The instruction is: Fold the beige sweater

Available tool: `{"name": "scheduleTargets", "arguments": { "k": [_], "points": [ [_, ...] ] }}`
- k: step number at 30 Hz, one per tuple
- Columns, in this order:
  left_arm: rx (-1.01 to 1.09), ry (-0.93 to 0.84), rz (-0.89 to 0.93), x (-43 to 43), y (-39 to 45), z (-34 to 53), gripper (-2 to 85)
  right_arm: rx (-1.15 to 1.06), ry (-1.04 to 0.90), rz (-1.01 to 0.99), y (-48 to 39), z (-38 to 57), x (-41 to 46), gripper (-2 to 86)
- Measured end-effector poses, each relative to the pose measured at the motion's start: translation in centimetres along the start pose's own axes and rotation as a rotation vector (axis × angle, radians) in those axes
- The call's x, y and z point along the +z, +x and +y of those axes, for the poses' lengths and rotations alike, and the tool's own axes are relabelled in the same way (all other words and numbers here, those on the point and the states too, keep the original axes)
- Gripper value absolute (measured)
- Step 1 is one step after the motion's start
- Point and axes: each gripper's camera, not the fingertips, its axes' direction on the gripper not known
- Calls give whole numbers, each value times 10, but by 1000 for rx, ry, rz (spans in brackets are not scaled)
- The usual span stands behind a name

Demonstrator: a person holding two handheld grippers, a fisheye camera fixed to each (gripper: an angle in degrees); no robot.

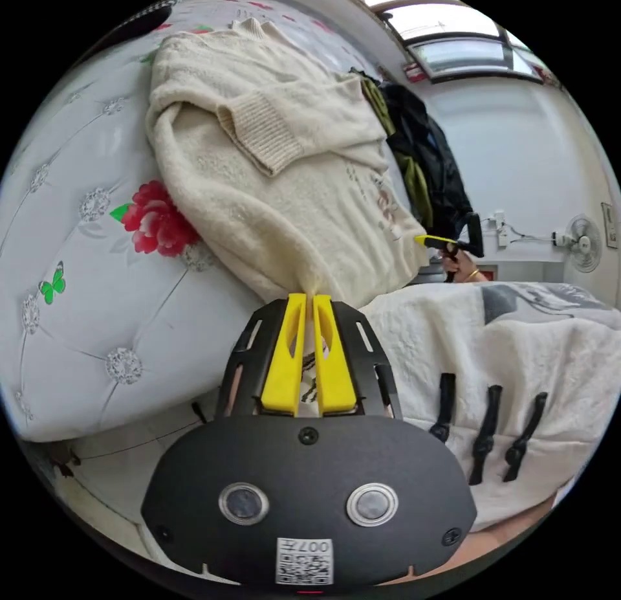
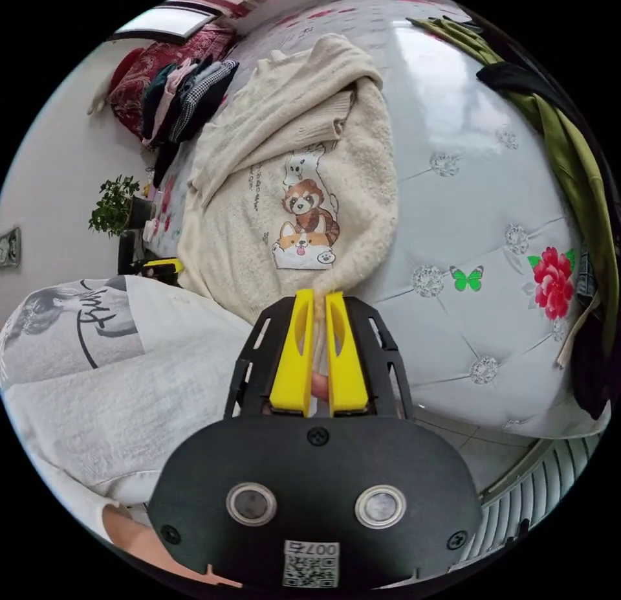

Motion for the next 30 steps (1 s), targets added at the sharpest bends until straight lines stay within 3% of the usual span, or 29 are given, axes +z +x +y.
{"name": "scheduleTargets", "arguments": {
  "k": [6,9,13,15,21,24,30],
  "points": [
    [1,382,352,-115,-44,-4,-6,-49,306,-331,14,-46,-87,13],
    [-172,648,451,-181,-101,-32,2,-44,481,-448,17,-96,-133,25],
    [-396,830,412,-207,-147,-65,37,33,676,-371,11,-170,-165,69],
    [-517,884,321,-211,-159,-69,63,79,652,-327,13,-194,-160,82],
    [-403,634,49,-188,-151,-89,95,108,452,-67,37,-202,-104,97],
    [-364,528,34,-170,-150,-98,114,131,356,80,58,-189,-80,100],
    [-281,324,-83,-140,-137,-99,108,191,266,31,95,-160,-54,95]
  ]
}}
